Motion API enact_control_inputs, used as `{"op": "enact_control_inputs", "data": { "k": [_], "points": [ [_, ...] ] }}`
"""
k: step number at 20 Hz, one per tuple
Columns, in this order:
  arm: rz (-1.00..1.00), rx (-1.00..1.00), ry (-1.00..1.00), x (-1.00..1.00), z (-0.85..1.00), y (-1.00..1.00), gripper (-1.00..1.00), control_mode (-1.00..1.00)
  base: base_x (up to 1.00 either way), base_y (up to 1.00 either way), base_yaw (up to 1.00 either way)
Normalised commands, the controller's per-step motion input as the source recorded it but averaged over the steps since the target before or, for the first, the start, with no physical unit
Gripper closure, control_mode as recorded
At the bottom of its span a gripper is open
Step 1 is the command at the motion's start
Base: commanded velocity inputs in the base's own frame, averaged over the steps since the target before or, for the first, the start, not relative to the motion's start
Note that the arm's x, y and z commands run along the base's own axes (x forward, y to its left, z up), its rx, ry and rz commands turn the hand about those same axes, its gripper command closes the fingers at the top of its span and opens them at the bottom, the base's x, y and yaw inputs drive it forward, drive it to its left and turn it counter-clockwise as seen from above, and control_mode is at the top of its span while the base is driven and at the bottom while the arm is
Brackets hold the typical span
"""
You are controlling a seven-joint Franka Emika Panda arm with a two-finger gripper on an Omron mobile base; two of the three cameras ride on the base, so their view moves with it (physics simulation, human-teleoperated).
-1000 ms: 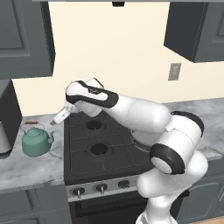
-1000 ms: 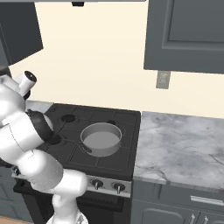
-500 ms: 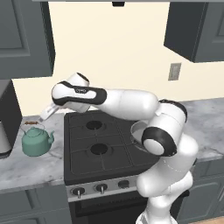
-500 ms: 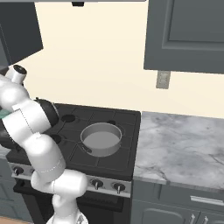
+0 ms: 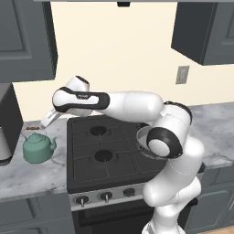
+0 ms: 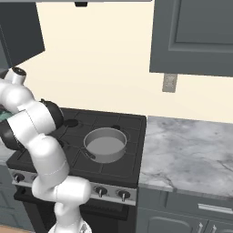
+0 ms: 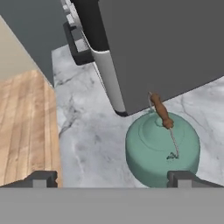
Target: Pick the kettle from the counter and place it on a stove burner. Then turn the burner on.
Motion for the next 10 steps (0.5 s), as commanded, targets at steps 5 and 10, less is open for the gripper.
{"op": "enact_control_inputs", "data": {
  "k": [5, 10],
  "points": [
    [0.0, -0.1, 0.02, 0.02, -0.25, 0.1, -1.0, -1.0, 0.0, 0.0, 0.0],
    [0.0, -0.08, 0.0, 0.1, -0.19, 0.16, -1.0, -1.0, 0.0, 0.0, 0.0]
  ]
}}
